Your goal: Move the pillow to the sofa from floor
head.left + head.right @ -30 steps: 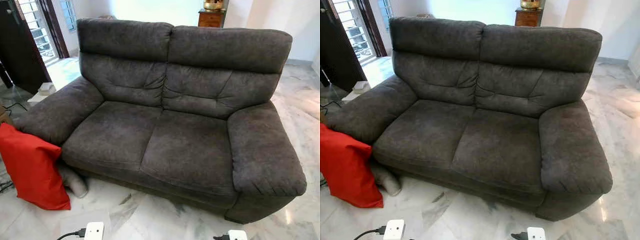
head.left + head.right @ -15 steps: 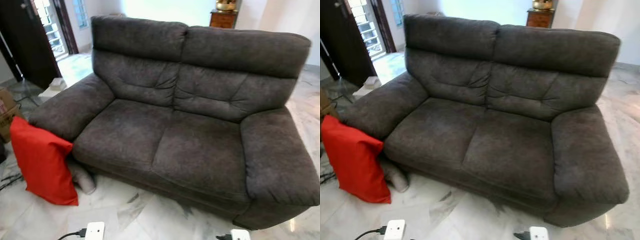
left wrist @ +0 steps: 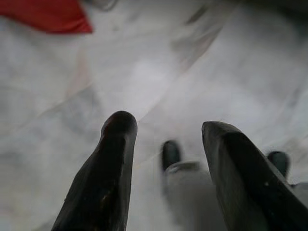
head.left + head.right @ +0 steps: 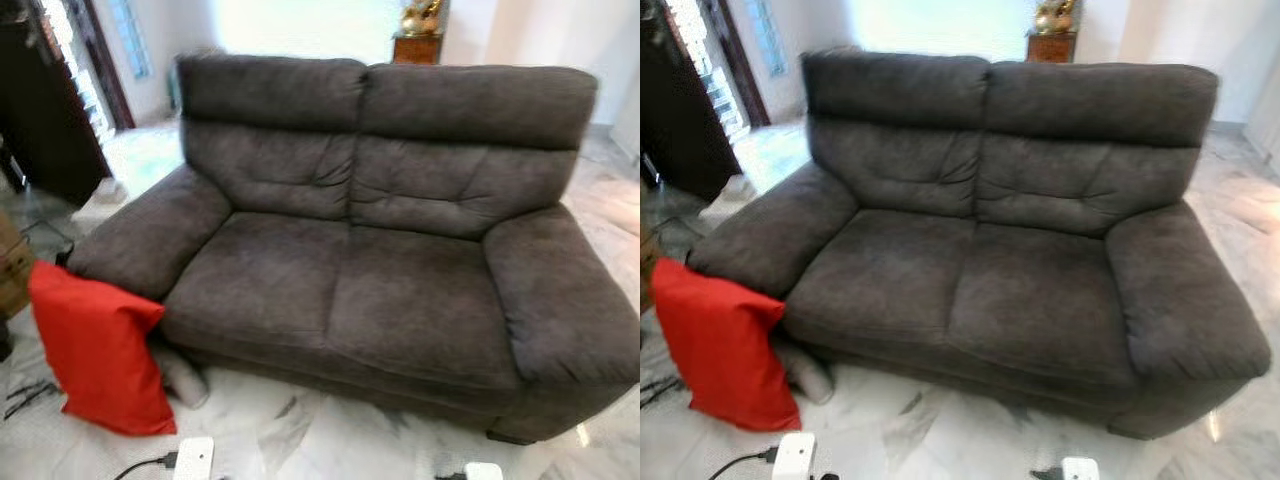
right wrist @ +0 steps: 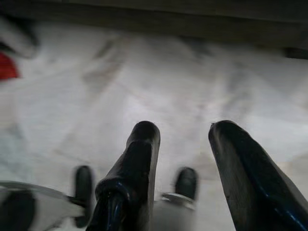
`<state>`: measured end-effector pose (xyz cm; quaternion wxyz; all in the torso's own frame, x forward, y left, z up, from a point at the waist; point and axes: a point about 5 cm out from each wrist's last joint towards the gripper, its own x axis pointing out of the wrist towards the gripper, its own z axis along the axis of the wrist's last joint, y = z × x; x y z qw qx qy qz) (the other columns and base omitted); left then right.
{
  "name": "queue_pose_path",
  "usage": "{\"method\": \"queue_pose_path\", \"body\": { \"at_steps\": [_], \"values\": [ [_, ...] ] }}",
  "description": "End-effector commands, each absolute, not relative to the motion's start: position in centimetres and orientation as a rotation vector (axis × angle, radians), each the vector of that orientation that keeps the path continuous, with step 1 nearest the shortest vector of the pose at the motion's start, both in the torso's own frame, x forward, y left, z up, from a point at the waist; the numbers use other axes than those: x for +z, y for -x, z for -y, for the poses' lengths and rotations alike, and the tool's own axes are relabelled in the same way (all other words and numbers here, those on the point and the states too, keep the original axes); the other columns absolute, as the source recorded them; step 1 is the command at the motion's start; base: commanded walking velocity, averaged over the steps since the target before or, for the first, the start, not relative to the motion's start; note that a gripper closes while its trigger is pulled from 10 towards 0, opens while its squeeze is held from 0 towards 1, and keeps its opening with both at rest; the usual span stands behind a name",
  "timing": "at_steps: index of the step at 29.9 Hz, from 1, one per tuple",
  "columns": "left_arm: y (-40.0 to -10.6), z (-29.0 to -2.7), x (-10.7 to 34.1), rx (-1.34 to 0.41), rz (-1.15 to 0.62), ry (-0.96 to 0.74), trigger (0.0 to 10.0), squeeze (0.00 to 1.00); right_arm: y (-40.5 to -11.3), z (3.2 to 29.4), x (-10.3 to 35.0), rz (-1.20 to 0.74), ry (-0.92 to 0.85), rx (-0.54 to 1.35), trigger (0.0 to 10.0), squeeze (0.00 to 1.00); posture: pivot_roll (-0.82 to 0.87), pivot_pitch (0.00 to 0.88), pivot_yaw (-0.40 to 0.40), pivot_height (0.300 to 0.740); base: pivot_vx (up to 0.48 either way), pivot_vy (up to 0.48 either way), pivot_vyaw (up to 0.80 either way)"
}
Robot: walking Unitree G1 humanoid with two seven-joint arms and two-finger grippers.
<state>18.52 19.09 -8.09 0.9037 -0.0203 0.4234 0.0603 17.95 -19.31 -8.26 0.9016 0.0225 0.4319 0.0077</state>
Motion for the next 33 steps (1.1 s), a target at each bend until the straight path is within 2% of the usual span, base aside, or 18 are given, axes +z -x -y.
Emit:
{"method": "queue_pose_path", "body": {
  "at_steps": [1, 5, 33],
  "values": [
    [-16.68, -24.74, -7.87, 0.217, -0.947, 0.002, 10.0, 0.0, -19.4, 17.54, -7.97, -0.927, -0.306, -0.039, 10.0, 0.0, 0.15, 0.0, -0.034, 0.74, 0.0, 0.48, 0.0],
    [-16.73, -24.67, -7.86, 0.219, -0.944, 0.003, 10.0, 0.0, -19.42, 17.57, -7.96, -0.927, -0.304, -0.036, 10.0, 0.0, 0.15, 0.0, -0.039, 0.74, 0.0, 0.403, 0.0],
    [-16.75, -24.23, -7.94, 0.216, -0.93, 0.012, 10.0, 0.0, -19.45, 17.83, -7.91, -0.928, -0.293, -0.03, 10.0, 0.0, 0.15, 0.0, -0.058, 0.74, 0.0, 0.0, 0.0]
  ]
}}
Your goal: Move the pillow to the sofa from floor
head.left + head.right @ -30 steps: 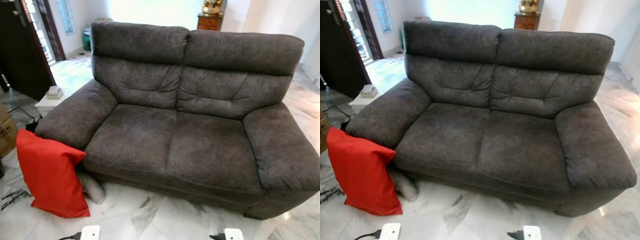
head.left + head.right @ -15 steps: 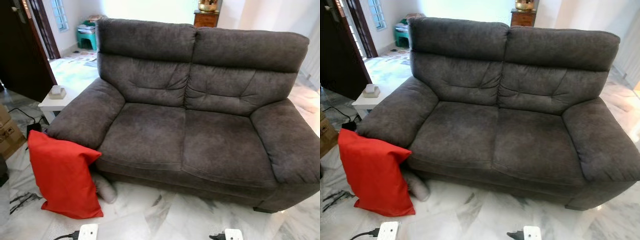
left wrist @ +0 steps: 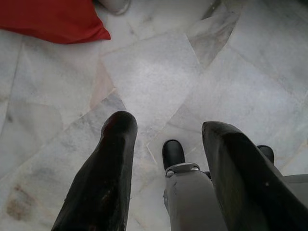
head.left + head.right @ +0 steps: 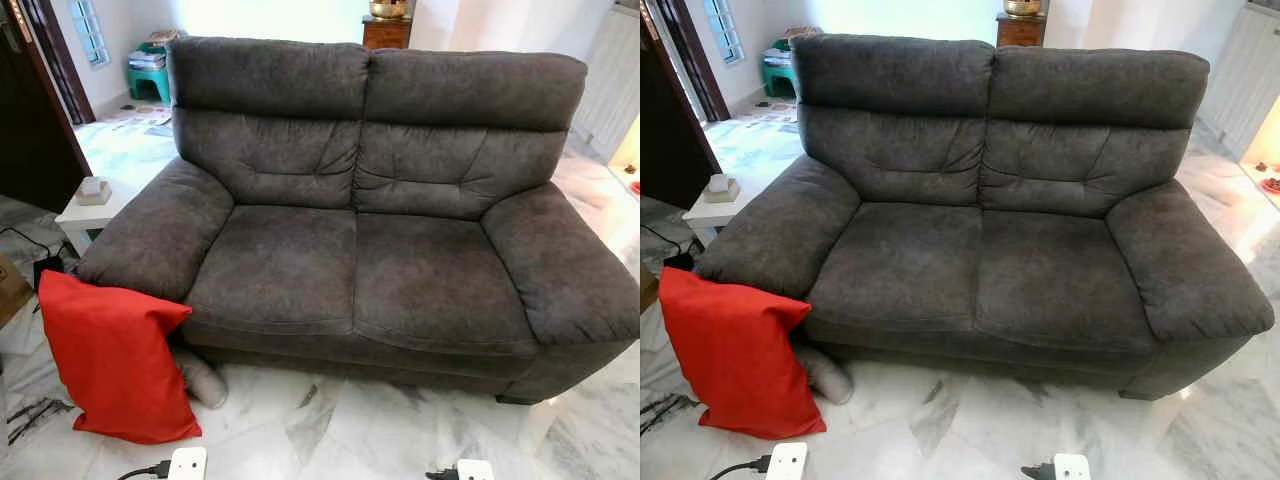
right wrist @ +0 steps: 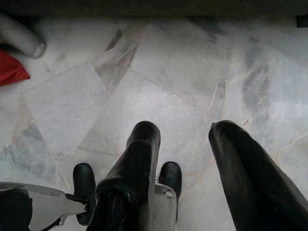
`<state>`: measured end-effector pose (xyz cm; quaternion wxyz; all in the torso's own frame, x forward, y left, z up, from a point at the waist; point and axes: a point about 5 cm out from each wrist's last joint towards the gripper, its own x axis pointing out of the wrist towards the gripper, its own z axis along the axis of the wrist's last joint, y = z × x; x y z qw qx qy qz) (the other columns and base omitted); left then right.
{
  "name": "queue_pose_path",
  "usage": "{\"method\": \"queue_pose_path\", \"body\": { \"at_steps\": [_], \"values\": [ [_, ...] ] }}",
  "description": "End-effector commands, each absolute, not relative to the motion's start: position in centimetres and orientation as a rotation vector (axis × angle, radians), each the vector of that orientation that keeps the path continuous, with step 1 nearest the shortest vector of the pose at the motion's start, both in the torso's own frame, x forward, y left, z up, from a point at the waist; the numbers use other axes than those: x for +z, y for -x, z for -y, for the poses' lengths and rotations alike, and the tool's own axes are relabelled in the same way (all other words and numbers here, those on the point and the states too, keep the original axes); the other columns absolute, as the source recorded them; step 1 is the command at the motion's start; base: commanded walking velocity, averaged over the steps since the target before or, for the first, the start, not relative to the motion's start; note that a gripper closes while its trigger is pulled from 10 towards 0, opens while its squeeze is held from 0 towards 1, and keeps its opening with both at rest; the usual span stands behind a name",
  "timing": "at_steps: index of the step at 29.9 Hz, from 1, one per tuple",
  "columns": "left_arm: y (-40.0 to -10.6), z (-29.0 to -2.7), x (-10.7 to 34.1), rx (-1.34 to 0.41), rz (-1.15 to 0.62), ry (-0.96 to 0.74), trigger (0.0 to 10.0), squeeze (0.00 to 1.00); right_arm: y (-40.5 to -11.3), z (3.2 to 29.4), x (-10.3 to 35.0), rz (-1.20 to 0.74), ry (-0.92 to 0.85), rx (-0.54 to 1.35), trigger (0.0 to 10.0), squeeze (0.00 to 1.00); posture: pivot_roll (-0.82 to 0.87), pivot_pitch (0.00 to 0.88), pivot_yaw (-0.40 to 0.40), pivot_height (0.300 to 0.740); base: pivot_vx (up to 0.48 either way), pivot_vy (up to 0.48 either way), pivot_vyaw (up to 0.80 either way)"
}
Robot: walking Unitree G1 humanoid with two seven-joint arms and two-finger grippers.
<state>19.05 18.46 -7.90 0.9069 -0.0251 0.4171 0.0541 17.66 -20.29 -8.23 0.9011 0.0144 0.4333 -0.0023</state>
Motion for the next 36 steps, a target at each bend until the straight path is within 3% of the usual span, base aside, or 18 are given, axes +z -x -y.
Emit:
{"method": "queue_pose_path", "body": {
  "at_steps": [1, 36],
  "values": [
    [-16.74, -24.24, -7.94, 0.216, -0.93, 0.012, 10.0, 0.0, -19.45, 17.83, -7.91, -0.928, -0.293, -0.03, 10.0, 0.0, 0.15, 0.0, -0.058, 0.74, 0.0, 0.0, 0.0],
    [-16.86, -24.36, -7.87, 0.213, -0.934, 0.0, 10.0, 0.0, -19.43, 17.74, -7.93, -0.929, -0.294, -0.024, 10.0, 0.0, 0.15, 0.0, -0.053, 0.74, 0.0, 0.0, 0.0]
  ]
}}
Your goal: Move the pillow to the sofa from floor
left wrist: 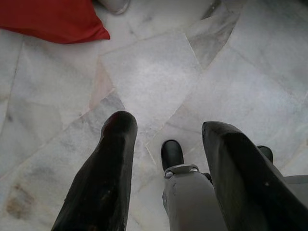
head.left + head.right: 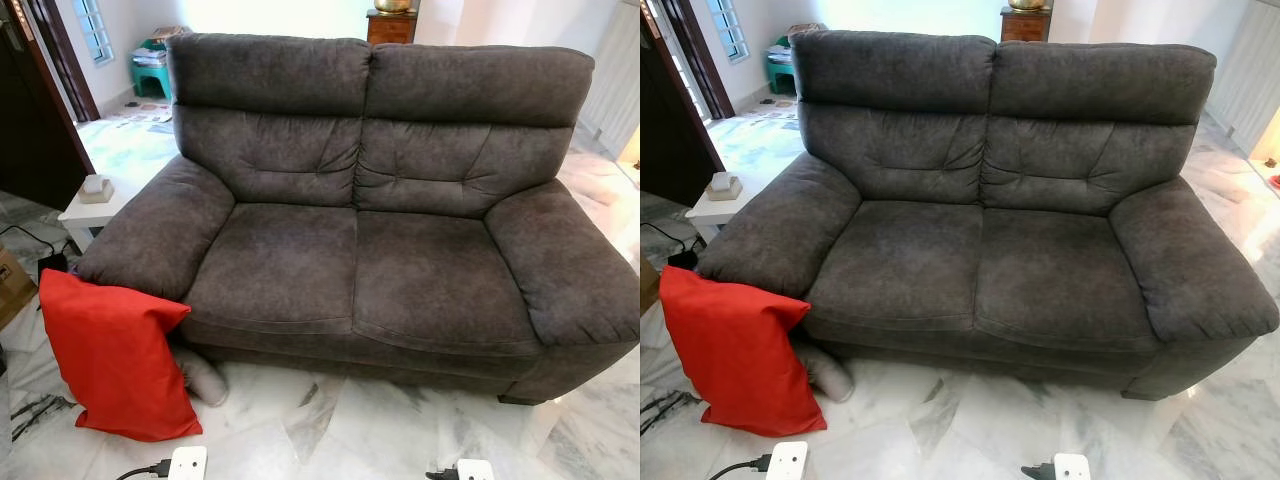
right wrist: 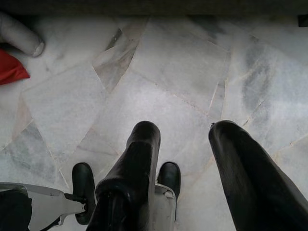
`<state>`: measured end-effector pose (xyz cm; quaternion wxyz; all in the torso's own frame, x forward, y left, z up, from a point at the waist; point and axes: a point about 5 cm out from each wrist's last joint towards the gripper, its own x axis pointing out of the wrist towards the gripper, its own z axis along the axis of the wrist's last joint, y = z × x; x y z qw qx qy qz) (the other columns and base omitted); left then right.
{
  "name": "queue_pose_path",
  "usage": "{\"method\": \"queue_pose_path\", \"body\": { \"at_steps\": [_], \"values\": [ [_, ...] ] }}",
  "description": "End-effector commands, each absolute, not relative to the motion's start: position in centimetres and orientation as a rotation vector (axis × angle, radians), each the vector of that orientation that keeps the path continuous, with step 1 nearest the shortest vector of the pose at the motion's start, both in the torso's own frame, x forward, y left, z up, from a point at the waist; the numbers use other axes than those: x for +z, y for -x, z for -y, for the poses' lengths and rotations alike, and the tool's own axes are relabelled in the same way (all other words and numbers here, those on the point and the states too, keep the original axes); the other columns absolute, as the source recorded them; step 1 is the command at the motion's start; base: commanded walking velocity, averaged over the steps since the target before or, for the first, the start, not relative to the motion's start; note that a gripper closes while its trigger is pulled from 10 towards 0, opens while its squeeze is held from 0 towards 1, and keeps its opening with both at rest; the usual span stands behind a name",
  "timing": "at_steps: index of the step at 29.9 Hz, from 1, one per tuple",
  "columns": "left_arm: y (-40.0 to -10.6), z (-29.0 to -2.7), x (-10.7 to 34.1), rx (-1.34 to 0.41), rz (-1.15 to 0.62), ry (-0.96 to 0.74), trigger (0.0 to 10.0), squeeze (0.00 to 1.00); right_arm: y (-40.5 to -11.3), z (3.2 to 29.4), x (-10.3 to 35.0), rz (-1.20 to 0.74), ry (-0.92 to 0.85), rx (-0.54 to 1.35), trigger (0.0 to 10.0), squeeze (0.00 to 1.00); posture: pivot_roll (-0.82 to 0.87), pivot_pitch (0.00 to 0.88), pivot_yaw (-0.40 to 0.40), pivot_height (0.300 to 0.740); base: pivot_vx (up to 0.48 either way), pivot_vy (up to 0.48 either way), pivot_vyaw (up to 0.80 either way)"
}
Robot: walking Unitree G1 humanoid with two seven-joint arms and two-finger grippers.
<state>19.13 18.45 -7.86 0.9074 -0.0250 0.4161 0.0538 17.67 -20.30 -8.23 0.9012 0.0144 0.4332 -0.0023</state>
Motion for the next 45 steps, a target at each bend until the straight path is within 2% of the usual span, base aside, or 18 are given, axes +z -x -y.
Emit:
{"method": "queue_pose_path", "body": {
  "at_steps": [1, 36, 37, 45],
  "values": [
    [-16.9, -24.4, -7.9, 0.213, -0.934, 0.0, 10.0, 0.0, -19.4, 17.7, -7.9, -0.929, -0.295, -0.024, 10.0, 0.0, 0.15, 0.0, -0.052, 0.74, 0.0, 0.0, 0.0],
    [-16.6, -24.0, -8.1, 0.212, -0.942, 0.012, 10.0, 0.0, -19.5, 18.2, -7.9, -0.925, -0.279, -0.029, 10.0, 0.0, 0.11, 0.0, -0.037, 0.74, 0.0, -0.028, 0.0],
    [-16.3, -24.1, -8.2, 0.201, -0.953, 0.003, 10.0, 0.0, -19.3, 18.1, -7.9, -0.924, -0.286, -0.034, 10.0, 0.0, 0.1, 0.0, -0.013, 0.74, 0.0, 0.0, 0.0],
    [-15.9, -24.3, -8.3, 0.188, -0.964, -0.015, 10.0, 0.0, -19.0, 17.8, -8.1, -0.929, -0.29, -0.035, 10.0, 0.0, 0.1, 0.0, 0.002, 0.74, 0.0, 0.0, 0.0]
  ]
}}
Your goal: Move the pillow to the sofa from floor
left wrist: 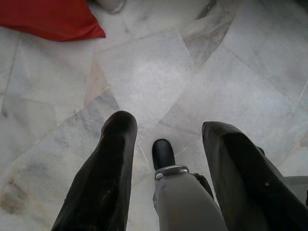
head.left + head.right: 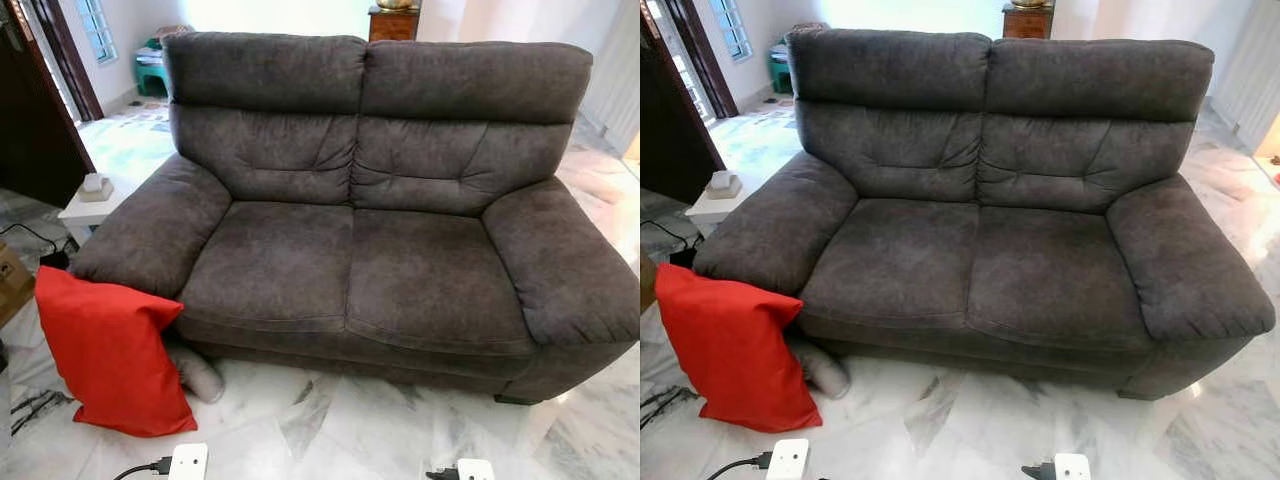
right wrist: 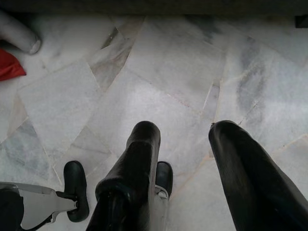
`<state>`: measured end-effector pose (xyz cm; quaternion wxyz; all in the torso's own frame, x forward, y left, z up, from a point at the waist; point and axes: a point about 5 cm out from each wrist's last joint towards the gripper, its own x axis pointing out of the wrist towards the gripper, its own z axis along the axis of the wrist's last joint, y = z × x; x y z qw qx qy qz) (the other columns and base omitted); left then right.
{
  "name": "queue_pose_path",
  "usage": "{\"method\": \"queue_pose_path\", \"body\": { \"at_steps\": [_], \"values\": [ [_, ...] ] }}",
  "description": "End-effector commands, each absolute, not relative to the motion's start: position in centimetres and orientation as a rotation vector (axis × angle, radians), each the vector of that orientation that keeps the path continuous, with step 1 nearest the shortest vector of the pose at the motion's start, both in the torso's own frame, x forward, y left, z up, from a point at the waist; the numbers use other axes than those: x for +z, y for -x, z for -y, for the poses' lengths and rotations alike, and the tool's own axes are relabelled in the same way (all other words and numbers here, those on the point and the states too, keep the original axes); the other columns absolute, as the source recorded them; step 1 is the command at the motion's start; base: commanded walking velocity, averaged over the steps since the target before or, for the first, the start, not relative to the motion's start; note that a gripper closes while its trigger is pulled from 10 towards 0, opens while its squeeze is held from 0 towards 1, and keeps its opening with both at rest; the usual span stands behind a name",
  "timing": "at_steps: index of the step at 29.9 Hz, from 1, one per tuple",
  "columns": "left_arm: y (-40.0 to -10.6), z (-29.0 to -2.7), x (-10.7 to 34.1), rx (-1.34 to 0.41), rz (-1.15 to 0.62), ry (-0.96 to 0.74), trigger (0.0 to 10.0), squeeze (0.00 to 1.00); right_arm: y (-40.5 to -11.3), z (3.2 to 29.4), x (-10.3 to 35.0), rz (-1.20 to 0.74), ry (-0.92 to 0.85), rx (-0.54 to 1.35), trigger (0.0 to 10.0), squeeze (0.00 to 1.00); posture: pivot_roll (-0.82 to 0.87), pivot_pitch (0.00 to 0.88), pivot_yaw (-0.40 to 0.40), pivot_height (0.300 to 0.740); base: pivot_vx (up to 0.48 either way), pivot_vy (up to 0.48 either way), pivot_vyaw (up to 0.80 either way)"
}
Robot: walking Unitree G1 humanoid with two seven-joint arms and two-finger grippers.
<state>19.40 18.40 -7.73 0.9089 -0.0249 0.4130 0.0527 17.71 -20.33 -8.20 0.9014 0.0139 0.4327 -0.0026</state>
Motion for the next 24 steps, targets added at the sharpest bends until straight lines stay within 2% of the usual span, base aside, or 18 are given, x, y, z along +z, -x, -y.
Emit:
{"method": "queue_pose_path", "body": {
  "at_steps": [1, 10, 20, 24],
  "values": [
    [-15.9, -24.3, -8.3, 0.187, -0.966, -0.016, 10.0, 0.0, -19.0, 17.8, -8.1, -0.929, -0.29, -0.035, 10.0, 0.0, 0.1, 0.0, 0.004, 0.74, 0.0, 0.0, 0.0],
    [-14.2, -25.7, -8.5, 0.21, -1.002, -0.018, 10.0, 0.0, -18.9, 17.7, -8.2, -0.93, -0.295, -0.032, 10.0, 0.0, 0.11, 0.0, 0.006, 0.74, 0.0, 0.0, 0.0],
    [-13.6, -26.0, -8.7, 0.213, -1.02, -0.024, 10.0, 0.0, -18.9, 17.7, -8.2, -0.933, -0.292, -0.029, 10.0, 0.0, 0.11, 0.0, 0.004, 0.74, 0.0, 0.357, 0.0],
    [-13.6, -25.8, -8.7, 0.216, -1.022, -0.022, 10.0, 0.0, -19.0, 17.6, -8.2, -0.932, -0.298, -0.032, 10.0, 0.0, 0.11, 0.0, 0.005, 0.74, 0.0, 0.0, 0.0]
  ]
}}
